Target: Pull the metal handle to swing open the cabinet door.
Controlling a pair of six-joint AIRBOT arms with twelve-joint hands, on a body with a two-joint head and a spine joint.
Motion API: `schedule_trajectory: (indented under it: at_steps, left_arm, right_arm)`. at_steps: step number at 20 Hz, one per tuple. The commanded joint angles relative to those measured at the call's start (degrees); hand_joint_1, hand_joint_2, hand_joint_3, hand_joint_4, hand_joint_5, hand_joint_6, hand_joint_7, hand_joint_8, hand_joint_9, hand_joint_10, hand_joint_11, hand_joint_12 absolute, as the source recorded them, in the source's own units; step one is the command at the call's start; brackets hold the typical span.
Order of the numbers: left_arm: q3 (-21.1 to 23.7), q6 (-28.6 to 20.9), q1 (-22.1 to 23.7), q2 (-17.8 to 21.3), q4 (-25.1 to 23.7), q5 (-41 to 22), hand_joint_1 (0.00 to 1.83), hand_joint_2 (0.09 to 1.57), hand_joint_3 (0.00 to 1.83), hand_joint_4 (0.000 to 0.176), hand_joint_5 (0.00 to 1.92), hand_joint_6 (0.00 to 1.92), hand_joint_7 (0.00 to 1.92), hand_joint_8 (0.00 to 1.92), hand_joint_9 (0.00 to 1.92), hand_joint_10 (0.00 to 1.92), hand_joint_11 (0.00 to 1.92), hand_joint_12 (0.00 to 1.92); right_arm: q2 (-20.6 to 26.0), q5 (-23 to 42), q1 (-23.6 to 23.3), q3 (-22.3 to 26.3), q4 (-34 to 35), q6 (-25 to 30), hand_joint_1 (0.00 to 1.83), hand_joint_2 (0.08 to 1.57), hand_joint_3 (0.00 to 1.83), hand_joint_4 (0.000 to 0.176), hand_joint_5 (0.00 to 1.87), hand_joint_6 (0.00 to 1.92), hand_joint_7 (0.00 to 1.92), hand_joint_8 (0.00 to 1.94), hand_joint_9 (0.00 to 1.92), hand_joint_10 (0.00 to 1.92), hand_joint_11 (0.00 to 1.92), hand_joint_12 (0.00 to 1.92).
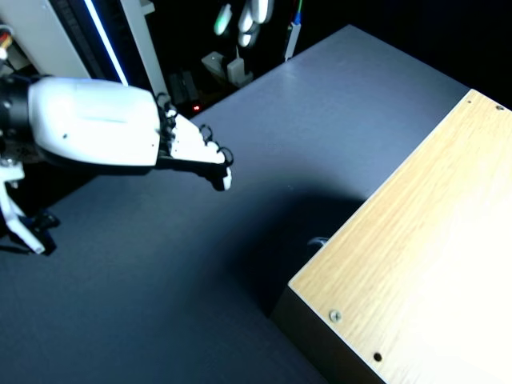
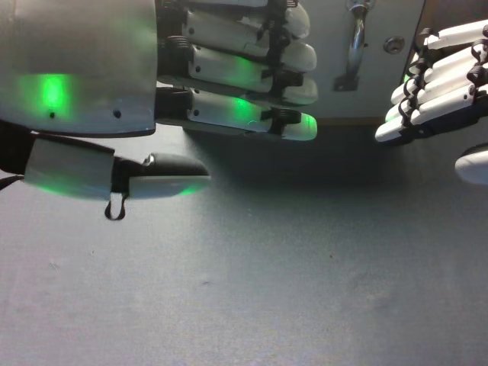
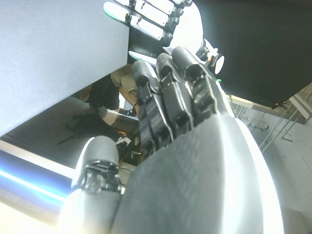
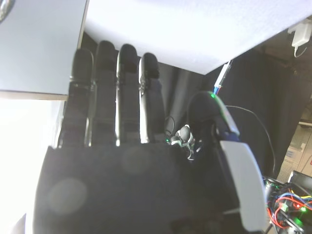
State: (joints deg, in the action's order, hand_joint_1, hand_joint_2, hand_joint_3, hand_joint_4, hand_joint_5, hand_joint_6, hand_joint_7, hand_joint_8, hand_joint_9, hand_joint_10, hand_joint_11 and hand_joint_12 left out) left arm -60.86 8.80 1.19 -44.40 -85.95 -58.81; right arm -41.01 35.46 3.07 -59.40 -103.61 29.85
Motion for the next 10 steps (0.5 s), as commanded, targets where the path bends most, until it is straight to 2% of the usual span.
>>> schedule_trajectory:
  at_steps: [1,10]
  left_arm:
    - [0.0,0.6,0.5,0.4,5.6,-1.4,0.00,1.55,0.04,0.000,0.42,0.00,0.40,0.00,0.37,0.00,0.01,0.79]
    - [0.0,0.6,0.5,0.4,5.6,-1.4,0.00,1.56,0.02,0.000,0.43,0.01,0.42,0.01,0.38,0.01,0.01,0.79]
  right_arm:
    - [0.5,-0.5,-0.6,0.0,2.5,0.1,0.00,1.57,0.02,0.000,0.41,0.01,0.41,0.00,0.35,0.01,0.00,0.89]
    - [0.3,-0.8,-0.3,-0.9,1.0,0.1,0.00,1.57,0.03,0.000,0.40,0.00,0.39,0.00,0.35,0.00,0.00,0.87]
